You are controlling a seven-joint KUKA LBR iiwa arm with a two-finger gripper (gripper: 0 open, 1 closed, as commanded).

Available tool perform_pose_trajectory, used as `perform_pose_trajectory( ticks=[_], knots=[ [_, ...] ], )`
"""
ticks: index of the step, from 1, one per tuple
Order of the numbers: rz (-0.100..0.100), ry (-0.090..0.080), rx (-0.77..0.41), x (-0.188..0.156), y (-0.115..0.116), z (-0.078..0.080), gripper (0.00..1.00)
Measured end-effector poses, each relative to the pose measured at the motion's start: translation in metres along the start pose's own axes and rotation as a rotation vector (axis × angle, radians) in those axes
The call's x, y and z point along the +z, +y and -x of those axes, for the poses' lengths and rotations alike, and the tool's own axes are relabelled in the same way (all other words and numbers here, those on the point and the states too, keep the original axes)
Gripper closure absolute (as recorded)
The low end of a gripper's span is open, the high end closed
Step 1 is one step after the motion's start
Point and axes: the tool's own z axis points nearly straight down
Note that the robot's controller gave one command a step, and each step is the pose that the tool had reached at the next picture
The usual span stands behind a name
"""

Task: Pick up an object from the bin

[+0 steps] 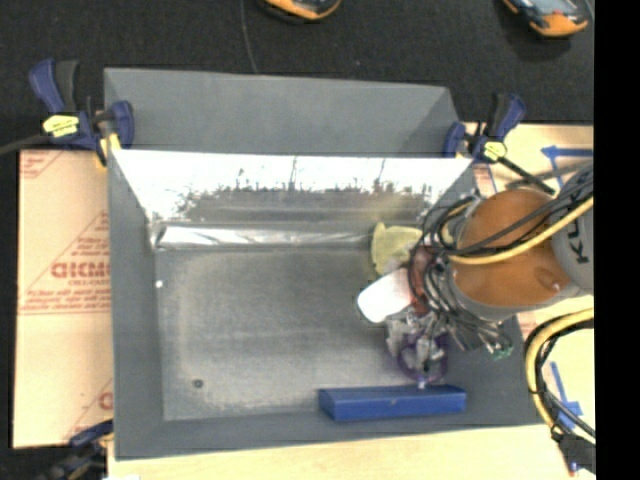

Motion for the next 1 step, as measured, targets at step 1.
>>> perform_pose_trajectory(
  ticks=[1],
  knots=[
    [0.001, 0.001, -0.015, -0.0178, -0.0165, -0.0043, 1.00]
  ],
)
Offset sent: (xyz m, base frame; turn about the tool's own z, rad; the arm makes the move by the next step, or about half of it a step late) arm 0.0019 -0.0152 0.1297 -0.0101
